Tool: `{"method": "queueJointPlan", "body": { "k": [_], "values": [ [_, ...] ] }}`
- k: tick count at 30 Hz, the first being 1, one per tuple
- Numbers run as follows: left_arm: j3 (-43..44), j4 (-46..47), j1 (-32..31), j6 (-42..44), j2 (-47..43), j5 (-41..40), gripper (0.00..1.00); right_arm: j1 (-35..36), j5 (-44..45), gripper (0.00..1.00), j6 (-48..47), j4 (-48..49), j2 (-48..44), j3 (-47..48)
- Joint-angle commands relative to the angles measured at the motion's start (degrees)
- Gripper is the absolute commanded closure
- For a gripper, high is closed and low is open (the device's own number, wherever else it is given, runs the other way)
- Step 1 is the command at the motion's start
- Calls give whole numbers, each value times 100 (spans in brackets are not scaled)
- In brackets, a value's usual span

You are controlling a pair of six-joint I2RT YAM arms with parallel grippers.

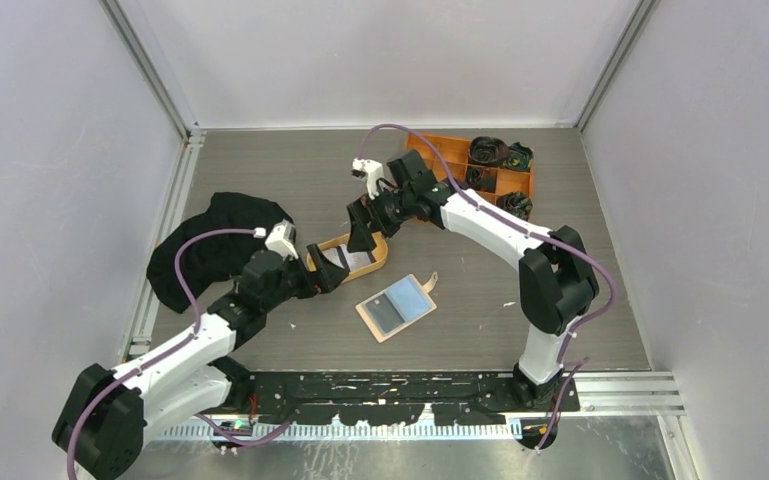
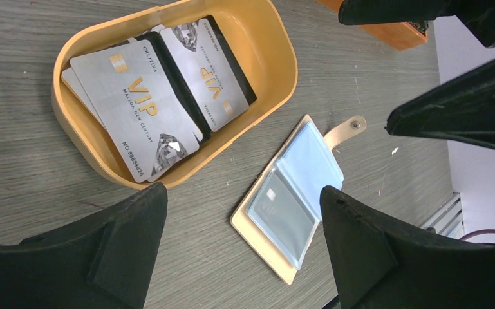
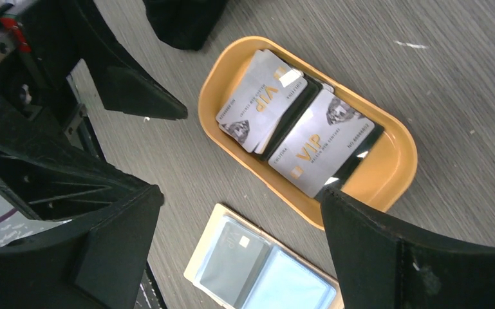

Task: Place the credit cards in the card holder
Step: Pick up the credit card from the storage box.

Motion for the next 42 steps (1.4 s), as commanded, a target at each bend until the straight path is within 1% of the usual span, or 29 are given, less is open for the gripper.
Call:
{"method": "queueJointPlan", "body": {
  "k": [1,5,7,8,9,11,13,14,16,18,21,27,33,37,42],
  "values": [
    [-93,587,25,-249,48,92,12,175,94,1,216,637,-515,-5],
    [-157,516,21,-314,181,132,12,231,81,1,344,875,-622,-137],
    [-150,508,21,-327,234,165,13,231,288,0,739,995,-590,-188],
    [-149,509,25,-350,256,183,12,227,364,1,851,889,-463,-112],
    [-153,517,24,-379,270,198,12,207,257,1,782,601,-327,58],
    [-149,555,22,-385,272,257,12,125,-280,0,794,104,30,462],
    [-148,557,20,-385,226,311,12,50,-765,0,991,-82,273,675],
    [-153,557,20,-374,172,332,12,50,-774,1,1055,-27,294,653],
    [-170,486,21,-304,44,349,12,78,-644,0,1250,438,245,408],
    [-202,390,21,-222,-134,281,12,97,-524,0,1316,601,274,349],
    [-255,167,27,-92,-481,82,12,99,-484,1,1309,612,481,451],
    [-115,-427,28,164,-1037,-280,12,97,-340,0,996,531,882,875],
    [-33,-505,46,186,-1018,-391,13,106,-355,1,884,491,943,883],
    [-151,-372,85,98,-993,-392,13,108,-459,1,1254,697,1044,803],
    [-365,-250,112,-49,-1121,-853,14,138,-452,2,1657,861,1166,788]
  ]
}}
